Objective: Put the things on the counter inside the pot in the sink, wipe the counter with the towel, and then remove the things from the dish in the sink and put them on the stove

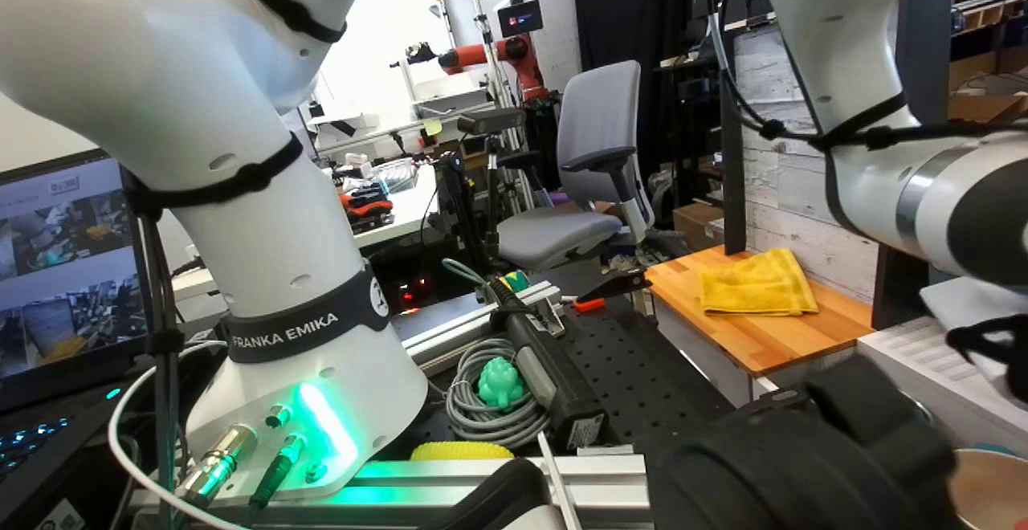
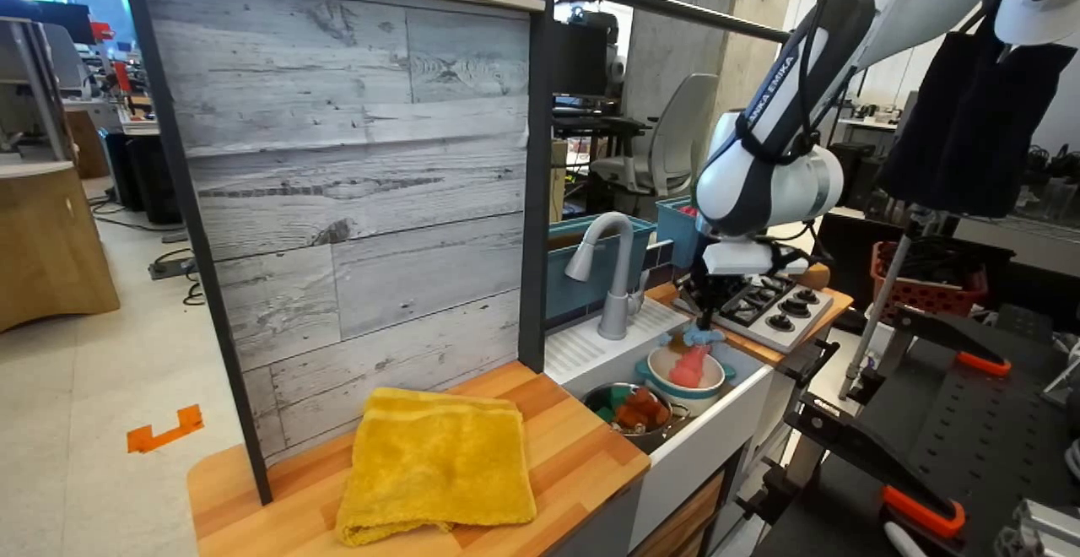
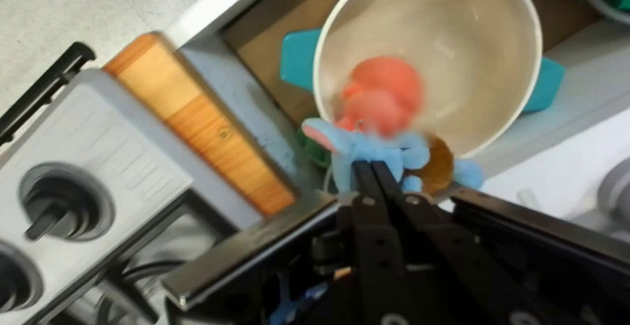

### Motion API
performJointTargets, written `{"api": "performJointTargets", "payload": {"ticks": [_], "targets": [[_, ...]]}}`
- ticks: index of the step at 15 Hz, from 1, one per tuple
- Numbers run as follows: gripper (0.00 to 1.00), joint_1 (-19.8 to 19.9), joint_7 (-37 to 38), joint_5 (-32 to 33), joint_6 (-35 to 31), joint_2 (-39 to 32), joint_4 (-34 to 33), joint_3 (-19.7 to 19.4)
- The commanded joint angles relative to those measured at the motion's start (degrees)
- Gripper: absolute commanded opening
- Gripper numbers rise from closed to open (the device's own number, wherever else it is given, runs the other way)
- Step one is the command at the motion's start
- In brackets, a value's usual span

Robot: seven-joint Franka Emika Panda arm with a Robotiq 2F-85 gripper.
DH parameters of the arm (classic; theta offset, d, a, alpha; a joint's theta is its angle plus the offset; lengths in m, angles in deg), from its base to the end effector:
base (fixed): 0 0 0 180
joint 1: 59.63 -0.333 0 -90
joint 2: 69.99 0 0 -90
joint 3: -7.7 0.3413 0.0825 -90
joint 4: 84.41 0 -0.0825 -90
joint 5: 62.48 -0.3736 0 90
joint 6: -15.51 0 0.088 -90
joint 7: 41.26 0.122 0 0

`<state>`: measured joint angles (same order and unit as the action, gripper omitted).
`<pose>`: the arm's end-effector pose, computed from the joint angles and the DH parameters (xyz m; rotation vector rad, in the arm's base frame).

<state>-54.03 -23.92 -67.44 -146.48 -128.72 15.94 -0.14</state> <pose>0.6241 -0.1493 0.0081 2.9416 -0.8300 0.0999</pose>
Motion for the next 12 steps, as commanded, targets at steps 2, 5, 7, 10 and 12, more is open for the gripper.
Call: {"api": "performJointTargets", "payload": {"ticks": [2,5,7,10,12], "targets": [[0.01,6.1,-1.3,-3.8,3.2,6.0,0.3,-0.9],[0.01,7.0,1.1,-5.3,2.3,6.5,-0.9,-3.9],[0.01,5.6,3.8,-4.9,2.7,5.3,-2.3,-7.0],[0.29,5.0,6.4,-4.8,4.3,3.7,-3.6,-8.5],[0.44,5.5,6.0,-5.1,4.5,3.4,-3.5,-6.9]]}}
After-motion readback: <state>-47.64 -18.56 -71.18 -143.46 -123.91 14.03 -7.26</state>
